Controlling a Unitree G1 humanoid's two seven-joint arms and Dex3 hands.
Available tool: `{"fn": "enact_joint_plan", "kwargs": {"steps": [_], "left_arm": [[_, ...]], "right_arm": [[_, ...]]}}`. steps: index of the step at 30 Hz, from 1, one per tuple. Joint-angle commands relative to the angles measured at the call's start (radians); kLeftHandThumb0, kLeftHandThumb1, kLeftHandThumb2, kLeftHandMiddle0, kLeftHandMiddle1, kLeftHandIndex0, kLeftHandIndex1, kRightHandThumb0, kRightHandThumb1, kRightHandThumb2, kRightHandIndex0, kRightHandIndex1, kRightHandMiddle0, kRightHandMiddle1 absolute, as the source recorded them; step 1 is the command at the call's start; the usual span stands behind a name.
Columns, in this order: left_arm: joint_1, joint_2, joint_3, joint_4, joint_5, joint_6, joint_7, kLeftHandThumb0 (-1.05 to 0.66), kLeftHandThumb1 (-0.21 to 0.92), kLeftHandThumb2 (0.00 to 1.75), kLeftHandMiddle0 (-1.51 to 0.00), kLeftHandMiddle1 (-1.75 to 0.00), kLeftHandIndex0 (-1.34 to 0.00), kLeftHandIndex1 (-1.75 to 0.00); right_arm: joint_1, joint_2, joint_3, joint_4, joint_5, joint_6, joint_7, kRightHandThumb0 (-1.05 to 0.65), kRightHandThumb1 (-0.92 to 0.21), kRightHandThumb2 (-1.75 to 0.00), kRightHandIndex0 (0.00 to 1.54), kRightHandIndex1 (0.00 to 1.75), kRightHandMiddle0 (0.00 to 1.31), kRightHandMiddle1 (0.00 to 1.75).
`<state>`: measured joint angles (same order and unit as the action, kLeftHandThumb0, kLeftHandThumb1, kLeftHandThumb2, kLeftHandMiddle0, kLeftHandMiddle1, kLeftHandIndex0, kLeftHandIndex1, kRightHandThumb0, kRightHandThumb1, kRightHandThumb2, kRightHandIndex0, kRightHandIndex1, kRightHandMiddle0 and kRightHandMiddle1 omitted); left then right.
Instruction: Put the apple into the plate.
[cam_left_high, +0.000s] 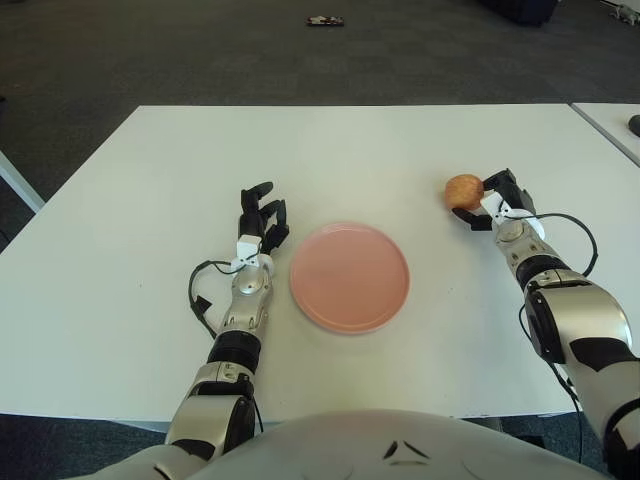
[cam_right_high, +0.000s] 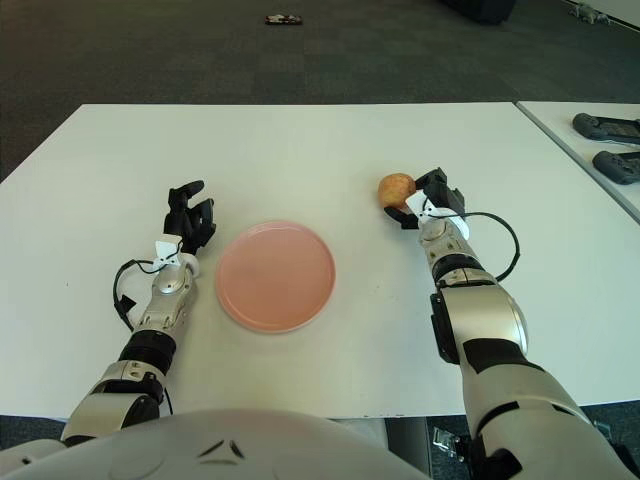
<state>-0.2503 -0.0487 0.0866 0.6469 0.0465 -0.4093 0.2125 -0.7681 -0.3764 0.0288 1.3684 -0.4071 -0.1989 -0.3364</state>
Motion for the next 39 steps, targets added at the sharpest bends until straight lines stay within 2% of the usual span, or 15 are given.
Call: {"fn": "enact_joint_plan", "kwargs": {"steps": [1,5,9,15,22,39], "left_arm": [[0.024,0.004,0.006,0.046,-0.007,0.031,-0.006,-0.77,0.92,0.52,-0.33,-0.8,-0.07,-1.23],[0.021,0.004,0.005,0.053,-0.007,0.027,-0.004,-0.77,0.92,0.52,-0.33,-0.8,-0.07,-1.22],[0.018,0.003,0.003,0.054,-0.005,0.031,-0.001,-0.77,0.92,0.52,-0.33,-0.8,-0.07,-1.22],[0.012,0.002,0.002,0.059,-0.003,0.031,0.0,-0.77,0.92,0.52,-0.32,-0.81,-0.07,-1.22],[0.01,0.0,0.0,0.061,-0.002,0.026,0.002,-0.77,0.92,0.52,-0.31,-0.8,-0.07,-1.22],[0.012,-0.005,0.002,0.051,-0.006,0.033,0.002,-0.76,0.92,0.51,-0.3,-0.79,-0.06,-1.22]], "right_arm": [[-0.029,-0.006,-0.027,-0.007,0.037,-0.027,0.014,-0.35,-0.48,-1.04,1.17,1.75,0.93,1.75],[-0.066,-0.005,-0.041,-0.036,0.063,-0.112,0.01,-0.28,-0.44,-1.11,1.18,1.75,0.94,1.75],[-0.072,0.001,-0.05,-0.066,0.09,-0.209,0.018,-0.22,-0.39,-1.18,1.2,1.75,0.95,1.75],[-0.073,0.012,-0.055,-0.079,0.117,-0.278,0.036,-0.18,-0.37,-1.22,1.21,1.75,0.95,1.75],[-0.08,0.016,-0.056,-0.089,0.14,-0.328,0.056,-0.18,-0.38,-1.24,1.22,1.75,0.96,1.75],[-0.075,0.028,-0.055,-0.099,0.153,-0.386,0.086,-0.17,-0.4,-1.22,1.23,1.75,0.95,1.75]]}}
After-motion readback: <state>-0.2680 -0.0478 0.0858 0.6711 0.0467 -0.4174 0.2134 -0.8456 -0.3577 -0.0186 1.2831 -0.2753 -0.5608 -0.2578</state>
